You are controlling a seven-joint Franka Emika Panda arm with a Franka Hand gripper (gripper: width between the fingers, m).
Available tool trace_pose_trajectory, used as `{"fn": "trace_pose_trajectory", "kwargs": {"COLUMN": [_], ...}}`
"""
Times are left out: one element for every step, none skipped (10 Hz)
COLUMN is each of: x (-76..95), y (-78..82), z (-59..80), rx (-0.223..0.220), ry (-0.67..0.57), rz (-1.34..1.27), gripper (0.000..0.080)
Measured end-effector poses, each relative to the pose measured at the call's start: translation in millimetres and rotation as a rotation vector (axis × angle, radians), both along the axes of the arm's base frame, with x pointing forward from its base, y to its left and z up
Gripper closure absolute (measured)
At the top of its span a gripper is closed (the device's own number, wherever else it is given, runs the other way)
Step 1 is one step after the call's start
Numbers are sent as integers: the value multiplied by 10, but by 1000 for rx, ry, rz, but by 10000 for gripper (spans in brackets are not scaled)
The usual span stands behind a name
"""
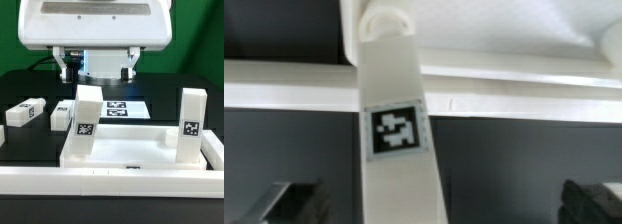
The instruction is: Assemble desk
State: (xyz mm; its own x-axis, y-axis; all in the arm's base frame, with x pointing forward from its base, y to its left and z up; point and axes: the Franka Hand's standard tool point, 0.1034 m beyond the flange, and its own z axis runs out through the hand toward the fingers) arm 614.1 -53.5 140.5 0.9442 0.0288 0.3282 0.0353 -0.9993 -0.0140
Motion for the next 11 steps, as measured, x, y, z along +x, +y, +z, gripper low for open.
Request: {"fn": "trace_pose_trajectory", "kwargs": {"x": [-25,9,8,-44,-23,3,-14,2,43,43,42], "y": [35,37,7,28,52,31,1,-17,-34,-95,-99], "z": [-47,-46,-70,-88,-79,-82,-99,-85,-74,-81,-84], "rx": [25,34,50,64,71,65,55,6,-23,-29,-28], "ry": [97,171,212,281,305,287,292,293,276,275,275], "rz": [7,17,30,28,36,33,23,35,56,74,70], "gripper": [150,150,150,150,150,150,150,150,150,150,150]}}
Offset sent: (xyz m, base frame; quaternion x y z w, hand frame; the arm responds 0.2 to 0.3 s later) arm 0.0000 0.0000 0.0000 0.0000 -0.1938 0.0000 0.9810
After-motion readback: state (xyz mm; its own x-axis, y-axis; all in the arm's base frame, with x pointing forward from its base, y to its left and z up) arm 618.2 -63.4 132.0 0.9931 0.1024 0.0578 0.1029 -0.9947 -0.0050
